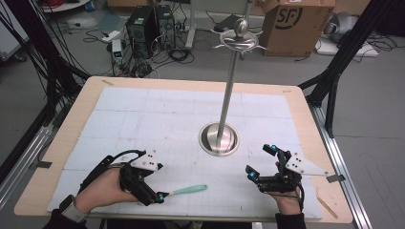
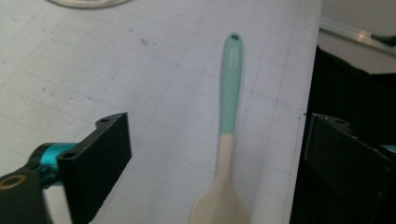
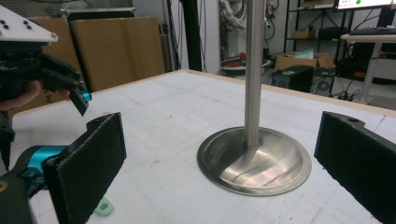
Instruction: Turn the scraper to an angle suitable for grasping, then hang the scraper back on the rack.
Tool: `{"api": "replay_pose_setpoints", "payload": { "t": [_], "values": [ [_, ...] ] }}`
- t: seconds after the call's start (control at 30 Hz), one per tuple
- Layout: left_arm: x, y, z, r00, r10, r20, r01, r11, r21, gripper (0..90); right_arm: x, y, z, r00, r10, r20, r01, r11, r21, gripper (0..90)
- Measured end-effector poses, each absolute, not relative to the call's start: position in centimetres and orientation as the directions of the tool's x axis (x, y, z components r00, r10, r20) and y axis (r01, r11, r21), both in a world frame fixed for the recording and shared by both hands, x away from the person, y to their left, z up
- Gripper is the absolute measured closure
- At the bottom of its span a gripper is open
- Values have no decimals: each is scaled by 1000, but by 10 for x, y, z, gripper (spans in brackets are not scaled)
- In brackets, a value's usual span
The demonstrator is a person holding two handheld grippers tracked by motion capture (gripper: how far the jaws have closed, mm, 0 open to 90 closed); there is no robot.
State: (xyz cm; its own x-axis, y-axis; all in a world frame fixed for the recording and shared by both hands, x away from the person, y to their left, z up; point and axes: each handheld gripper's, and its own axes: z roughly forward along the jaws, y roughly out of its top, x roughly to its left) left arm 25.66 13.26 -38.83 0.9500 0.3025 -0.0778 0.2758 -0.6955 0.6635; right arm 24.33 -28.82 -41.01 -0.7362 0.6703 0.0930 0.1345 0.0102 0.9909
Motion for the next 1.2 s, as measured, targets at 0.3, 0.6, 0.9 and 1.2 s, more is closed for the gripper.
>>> {"api": "replay_pose_setpoints", "payload": {
  "t": [0.3,0.6,0.9,1.2],
  "values": [
    [264,110,-398,965,249,-88,256,-802,540,213,245,-288,-410,-741,665,89,130,12,991,11],
    [266,101,-406,971,219,-94,238,-861,449,332,245,-288,-410,-744,663,89,129,12,992,11],
    [267,96,-412,974,206,-94,226,-891,394,479,246,-285,-408,-750,656,88,127,12,992,11],
    [261,86,-409,979,200,-24,198,-932,305,636,247,-285,-409,-749,657,91,132,14,991,11]
  ]
}}
